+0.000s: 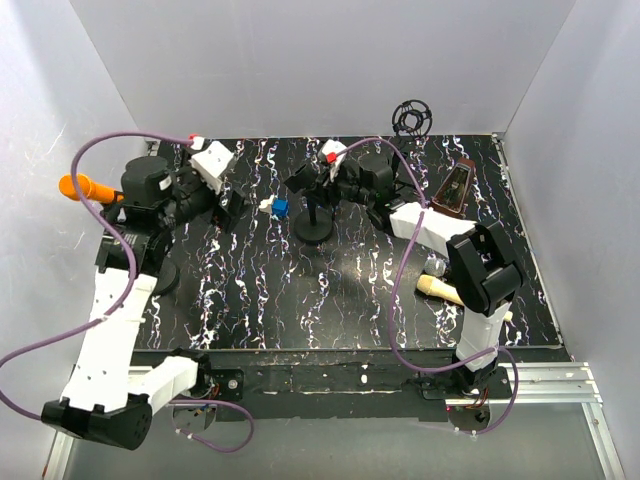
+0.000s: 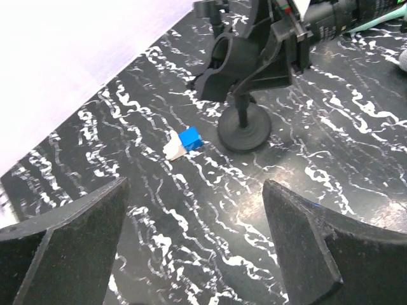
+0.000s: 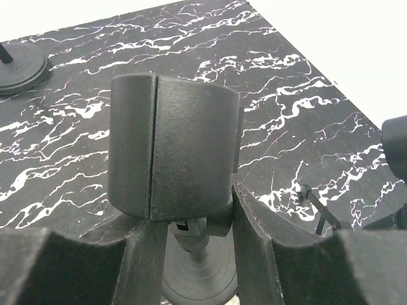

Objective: Remove the microphone from the stand

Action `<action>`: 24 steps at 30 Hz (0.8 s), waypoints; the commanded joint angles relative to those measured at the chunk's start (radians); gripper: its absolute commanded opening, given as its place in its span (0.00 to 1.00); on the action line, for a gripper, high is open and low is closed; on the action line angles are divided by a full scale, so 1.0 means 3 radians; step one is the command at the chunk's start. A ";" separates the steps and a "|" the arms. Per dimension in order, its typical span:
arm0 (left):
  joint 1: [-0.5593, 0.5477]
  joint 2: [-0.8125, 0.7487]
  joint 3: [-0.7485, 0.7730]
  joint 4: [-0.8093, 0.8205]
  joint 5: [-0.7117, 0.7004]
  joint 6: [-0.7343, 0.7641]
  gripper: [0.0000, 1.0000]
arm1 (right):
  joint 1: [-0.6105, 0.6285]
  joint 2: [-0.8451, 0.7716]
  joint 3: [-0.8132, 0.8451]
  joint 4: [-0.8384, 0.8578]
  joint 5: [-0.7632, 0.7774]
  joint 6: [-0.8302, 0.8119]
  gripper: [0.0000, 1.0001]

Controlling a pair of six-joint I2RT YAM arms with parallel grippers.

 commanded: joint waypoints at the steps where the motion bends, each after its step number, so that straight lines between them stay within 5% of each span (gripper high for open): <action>1: 0.0235 -0.0203 0.0314 -0.0531 -0.0107 0.0459 0.86 | -0.0027 -0.0218 0.0125 -0.0016 0.0117 0.0181 0.50; 6: 0.0838 -0.0382 0.0590 -0.0669 -0.0138 0.0455 0.87 | -0.0058 -0.0494 0.0018 -0.0237 0.0102 0.0421 0.73; 11: 0.1115 -0.0647 0.0591 -0.1088 -0.0091 0.0690 0.86 | -0.0073 -0.0796 -0.0033 -0.0395 0.0107 0.0712 0.78; 15: 0.1217 -0.1021 0.0065 -0.1115 -0.0678 0.0669 0.79 | -0.0089 -0.1031 -0.0140 -0.0421 0.0138 0.0917 0.79; 18: 0.1355 -0.1261 -0.0390 -0.0651 -0.1398 0.0491 0.70 | -0.0094 -0.1174 -0.0227 -0.0365 0.0133 0.1040 0.79; 24: 0.1499 -0.1328 -0.0978 0.0275 -0.2340 0.0312 0.72 | -0.0099 -0.1328 -0.0233 -0.0472 0.0020 0.1040 0.79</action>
